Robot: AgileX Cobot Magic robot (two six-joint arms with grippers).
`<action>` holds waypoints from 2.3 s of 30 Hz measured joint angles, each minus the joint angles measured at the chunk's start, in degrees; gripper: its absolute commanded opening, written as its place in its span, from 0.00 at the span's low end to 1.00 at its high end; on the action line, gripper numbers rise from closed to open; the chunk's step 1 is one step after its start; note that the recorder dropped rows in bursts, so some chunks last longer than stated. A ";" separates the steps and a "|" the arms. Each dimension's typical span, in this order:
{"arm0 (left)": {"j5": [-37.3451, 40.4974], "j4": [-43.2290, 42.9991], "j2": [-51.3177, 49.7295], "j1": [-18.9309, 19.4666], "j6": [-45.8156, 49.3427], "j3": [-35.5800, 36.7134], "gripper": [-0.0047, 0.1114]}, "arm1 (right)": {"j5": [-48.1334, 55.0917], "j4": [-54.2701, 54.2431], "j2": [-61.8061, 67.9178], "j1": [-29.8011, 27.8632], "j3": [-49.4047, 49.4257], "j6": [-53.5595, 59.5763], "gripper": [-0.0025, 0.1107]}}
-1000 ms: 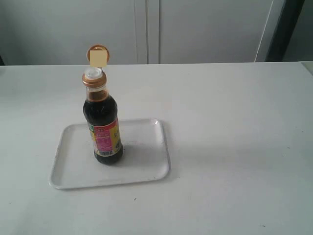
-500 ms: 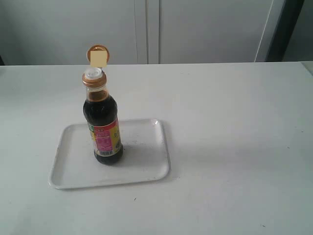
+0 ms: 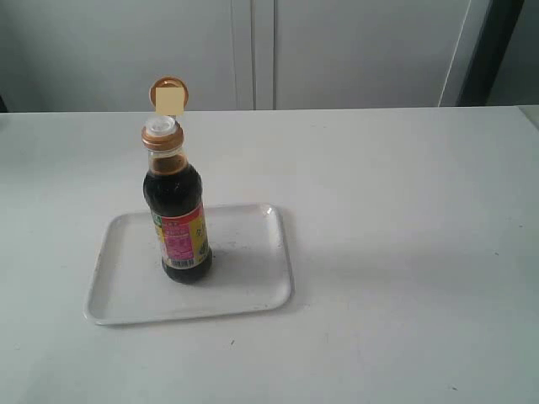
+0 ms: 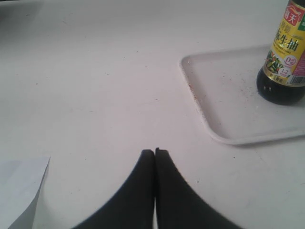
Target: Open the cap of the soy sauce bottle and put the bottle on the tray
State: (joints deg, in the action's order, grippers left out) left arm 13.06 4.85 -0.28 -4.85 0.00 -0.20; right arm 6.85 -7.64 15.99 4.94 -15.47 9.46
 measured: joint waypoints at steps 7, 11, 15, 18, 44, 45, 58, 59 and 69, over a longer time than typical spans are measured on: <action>0.00 0.00 0.00 0.00 0.00 0.00 0.04 | 0.00 0.00 0.00 0.00 0.00 0.00 0.02; 0.00 0.00 0.00 0.00 0.00 0.00 0.04 | 0.00 0.00 0.00 0.00 0.00 -0.38 0.02; 0.00 0.00 0.00 0.00 0.00 0.00 0.04 | 0.22 2.84 -0.71 0.00 0.00 -3.57 0.02; 0.00 0.00 0.00 0.00 0.00 0.00 0.04 | 0.74 5.70 -2.33 0.00 0.28 -7.65 0.02; 0.07 0.00 0.00 0.00 0.00 0.00 0.04 | 5.49 7.30 -15.60 0.00 15.23 -10.91 0.02; 0.07 0.00 0.00 0.00 0.00 0.00 0.04 | 5.49 7.30 -15.60 0.00 15.23 -10.91 0.02; 0.07 0.00 0.00 0.00 0.00 0.00 0.04 | 10.73 7.64 -15.60 0.00 15.27 -10.91 0.02; 0.07 0.00 0.00 0.00 0.00 0.00 0.04 | 11.07 7.95 -15.60 0.00 15.27 -10.91 0.02; 0.07 0.00 0.00 0.00 0.00 0.00 0.04 | 12.72 7.95 -15.60 0.00 15.37 -10.80 0.02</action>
State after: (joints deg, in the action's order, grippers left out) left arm 13.13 4.85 -0.28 -4.85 0.00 -0.20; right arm 19.57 0.31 0.39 4.94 -0.10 -1.34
